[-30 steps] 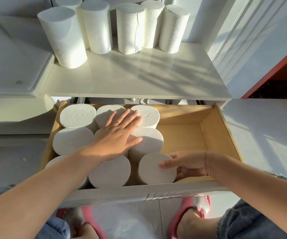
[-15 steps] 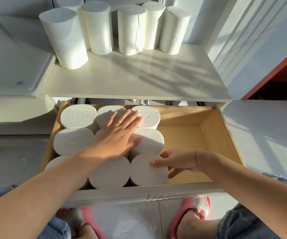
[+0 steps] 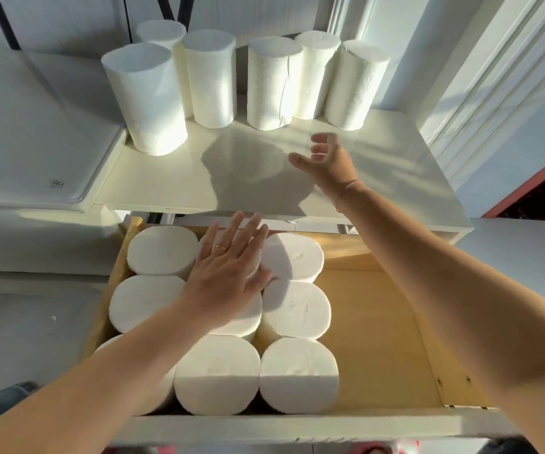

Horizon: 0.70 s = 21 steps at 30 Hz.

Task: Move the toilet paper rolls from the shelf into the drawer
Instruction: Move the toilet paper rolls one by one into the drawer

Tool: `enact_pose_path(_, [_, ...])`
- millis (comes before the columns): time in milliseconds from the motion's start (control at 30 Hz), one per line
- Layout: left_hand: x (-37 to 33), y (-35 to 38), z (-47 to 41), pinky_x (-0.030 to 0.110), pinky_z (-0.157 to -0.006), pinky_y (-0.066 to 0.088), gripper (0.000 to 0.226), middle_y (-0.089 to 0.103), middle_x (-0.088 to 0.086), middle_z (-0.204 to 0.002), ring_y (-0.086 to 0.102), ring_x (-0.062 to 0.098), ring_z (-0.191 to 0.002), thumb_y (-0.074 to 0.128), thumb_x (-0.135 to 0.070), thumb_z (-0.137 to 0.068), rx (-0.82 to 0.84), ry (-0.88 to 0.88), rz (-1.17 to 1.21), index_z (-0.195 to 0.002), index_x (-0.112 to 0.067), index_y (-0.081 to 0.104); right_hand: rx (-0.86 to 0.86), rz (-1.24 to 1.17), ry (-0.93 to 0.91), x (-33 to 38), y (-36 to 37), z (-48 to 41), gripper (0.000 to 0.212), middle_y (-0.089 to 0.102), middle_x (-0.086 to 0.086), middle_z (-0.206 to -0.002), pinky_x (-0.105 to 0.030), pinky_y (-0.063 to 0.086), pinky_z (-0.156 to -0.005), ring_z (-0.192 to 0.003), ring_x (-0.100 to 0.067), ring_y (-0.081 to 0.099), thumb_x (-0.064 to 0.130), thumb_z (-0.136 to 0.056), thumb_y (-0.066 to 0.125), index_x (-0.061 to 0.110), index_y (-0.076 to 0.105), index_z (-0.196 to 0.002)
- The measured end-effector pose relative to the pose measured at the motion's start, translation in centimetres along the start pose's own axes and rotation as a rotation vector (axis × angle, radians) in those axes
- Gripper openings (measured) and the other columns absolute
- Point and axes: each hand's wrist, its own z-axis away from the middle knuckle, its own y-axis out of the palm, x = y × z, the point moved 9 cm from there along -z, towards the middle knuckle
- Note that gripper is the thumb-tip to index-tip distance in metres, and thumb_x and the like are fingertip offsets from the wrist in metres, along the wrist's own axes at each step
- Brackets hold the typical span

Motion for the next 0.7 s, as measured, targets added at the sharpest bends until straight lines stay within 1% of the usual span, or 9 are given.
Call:
enact_pose_path(67, [0.3,-0.3,0.0,0.047,-0.117,0.001,0.065,0.002,0.0,-0.158,-0.006,0.02,-0.145,0.022,-0.053,-0.093,-0.014,-0.008,-0.003,-0.148,-0.02,0.012,-0.025,-0.026,-0.034,1.1,2.1,-2.2,0.077,0.046,-0.014,-0.137,-0.031,0.041,-0.106,-0.124,-0.021,0.048,0.032,-0.077,0.078,0.009,0.037,-0.138])
enact_pose_path(167, [0.4,-0.6,-0.2,0.053,-0.114,0.018,0.067,0.022,0.007,-0.154,0.017,0.028,-0.142,0.028,-0.053,-0.09,-0.019,0.006,0.008,-0.145,-0.013,0.029,-0.107,-0.067,-0.05,2.5,3.1,-5.7,0.093,0.033,-0.012,-0.151,-0.031,0.028,-0.117,-0.141,-0.021,0.032,0.034,-0.076,0.078,0.01,0.024,-0.148])
enact_pose_path(200, [0.5,-0.5,-0.2,0.051,-0.115,0.016,0.068,0.019,0.006,-0.155,0.014,0.027,-0.143,0.027,-0.053,-0.09,-0.009,0.013,0.004,-0.146,-0.014,0.027,-0.128,-0.068,-0.049,3.0,3.2,-6.8,0.097,0.029,-0.011,-0.154,-0.031,0.025,-0.118,-0.144,-0.02,0.028,0.034,-0.075,0.078,0.01,0.02,-0.149])
enact_pose_path(300, [1.6,-0.1,-0.1,0.043,-0.116,-0.007,0.067,-0.008,-0.004,-0.157,-0.012,0.015,-0.144,0.017,-0.056,-0.092,-0.016,-0.011,0.005,-0.149,-0.025,0.001,-0.159,-0.098,-0.034,3.8,3.6,-9.5,0.106,0.022,-0.009,-0.157,-0.031,0.023,-0.119,-0.146,-0.02,0.024,0.037,-0.073,0.079,0.012,0.013,-0.152])
enact_pose_path(367, [2.4,-0.2,-0.4,0.042,-0.115,-0.011,0.067,-0.014,-0.007,-0.156,-0.018,0.014,-0.142,0.018,-0.057,-0.092,-0.024,-0.036,-0.011,-0.148,-0.028,-0.005,-0.179,-0.113,-0.037,4.0,3.9,-10.8,0.105,0.022,-0.007,-0.156,-0.028,0.026,-0.116,-0.144,-0.02,0.027,0.038,-0.072,0.078,0.014,0.014,-0.151])
enact_pose_path(467, [3.0,-0.3,-1.0,0.042,-0.115,-0.011,0.067,-0.014,-0.006,-0.156,-0.018,0.014,-0.142,0.021,-0.056,-0.093,-0.021,-0.046,-0.021,-0.148,-0.029,-0.005,-0.186,-0.144,-0.058,4.4,4.6,-11.9,0.102,0.024,-0.004,-0.152,-0.028,0.029,-0.112,-0.139,-0.019,0.03,0.04,-0.07,0.079,0.016,0.019,-0.149])
enact_pose_path(533, [3.0,-0.3,-1.1,0.042,-0.115,-0.009,0.067,-0.01,-0.005,-0.157,-0.015,0.016,-0.143,0.022,-0.056,-0.093,-0.027,-0.044,-0.031,-0.148,-0.028,-0.003,-0.183,-0.167,-0.063,4.5,5.2,-12.3,0.104,0.025,-0.003,-0.151,-0.027,0.029,-0.111,-0.139,-0.018,0.03,0.04,-0.068,0.08,0.019,0.018,-0.149])
enact_pose_path(600, [2.9,-0.2,-1.1,0.043,-0.115,-0.007,0.067,-0.008,-0.005,-0.157,-0.013,0.016,-0.144,0.022,-0.055,-0.093,-0.027,-0.044,-0.035,-0.149,-0.027,-0.001,-0.178,-0.174,-0.072,4.8,6.0,-12.4,0.114,0.024,-0.005,-0.153,-0.027,0.026,-0.109,-0.14,-0.019,0.029,0.041,-0.064,0.081,0.022,0.011,-0.152])
enact_pose_path(700, [2.9,-0.4,-1.2,0.043,-0.115,-0.006,0.066,-0.007,-0.006,-0.157,-0.012,0.016,-0.144,0.021,-0.055,-0.093,-0.031,-0.048,-0.047,-0.149,-0.027,0.0,-0.199,-0.173,-0.066,5.5,7.1,-12.6,0.128,0.03,-0.005,-0.151,-0.033,0.029,-0.11,-0.139,-0.02,0.033,0.048,-0.053,0.083,0.029,0.004,-0.153])
